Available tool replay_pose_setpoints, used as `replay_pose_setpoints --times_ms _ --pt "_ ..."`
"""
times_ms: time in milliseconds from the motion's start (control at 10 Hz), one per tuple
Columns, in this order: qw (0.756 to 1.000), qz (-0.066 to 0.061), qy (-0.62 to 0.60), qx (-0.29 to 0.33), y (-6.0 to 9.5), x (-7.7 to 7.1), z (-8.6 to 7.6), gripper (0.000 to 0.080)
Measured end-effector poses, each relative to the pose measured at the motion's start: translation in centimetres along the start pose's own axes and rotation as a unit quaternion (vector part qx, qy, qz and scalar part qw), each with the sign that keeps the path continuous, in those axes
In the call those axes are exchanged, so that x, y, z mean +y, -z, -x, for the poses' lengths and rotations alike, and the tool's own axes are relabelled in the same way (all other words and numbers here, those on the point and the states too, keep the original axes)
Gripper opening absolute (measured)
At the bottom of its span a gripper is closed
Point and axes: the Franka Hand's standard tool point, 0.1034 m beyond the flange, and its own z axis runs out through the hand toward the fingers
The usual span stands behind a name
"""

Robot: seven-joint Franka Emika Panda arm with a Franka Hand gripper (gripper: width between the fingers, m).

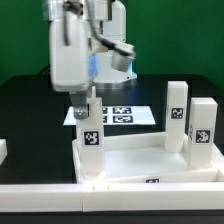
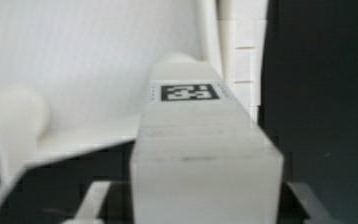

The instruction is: Assemble desk

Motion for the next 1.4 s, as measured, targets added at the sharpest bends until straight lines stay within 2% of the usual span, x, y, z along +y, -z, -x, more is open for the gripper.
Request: replay_pose_setpoints --times_ms 200,300,400,500,600,700,800,1100,1200,1300,1400 --pt "0.997 0.002 -0.083 -0.003 0.01 -0.04 1.01 0.0285" --pt "0.996 0.002 -0.095 -0.001 -0.05 -0.03 0.85 0.0337" --pt "0.997 0.002 -0.082 -0.001 -0.09 -0.01 0.83 0.0473" --pt "0.998 0.002 -0.061 -0.002 -0.1 -0.01 0.87 0.0473" --pt "1.0 0.0 -0.002 -0.005 -0.09 -0.05 0.84 0.0609" --pt "0.994 -0.01 0.106 -0.007 -0.13 -0.26 1.03 0.0637" --pt "0.986 -0.009 0.167 -0.008 -0.14 -0.11 1.34 0.0637" --pt "0.968 -0.007 0.251 -0.003 -0.18 -0.1 1.02 0.0648" --pt "0.951 -0.001 0.311 0.001 -0.21 -0.09 0.99 0.0648" --pt "0.908 0.017 0.419 0.004 -0.28 -0.37 1.19 0.0648" --pt "0.872 0.02 0.489 -0.004 -0.49 -0.77 1.19 0.0648"
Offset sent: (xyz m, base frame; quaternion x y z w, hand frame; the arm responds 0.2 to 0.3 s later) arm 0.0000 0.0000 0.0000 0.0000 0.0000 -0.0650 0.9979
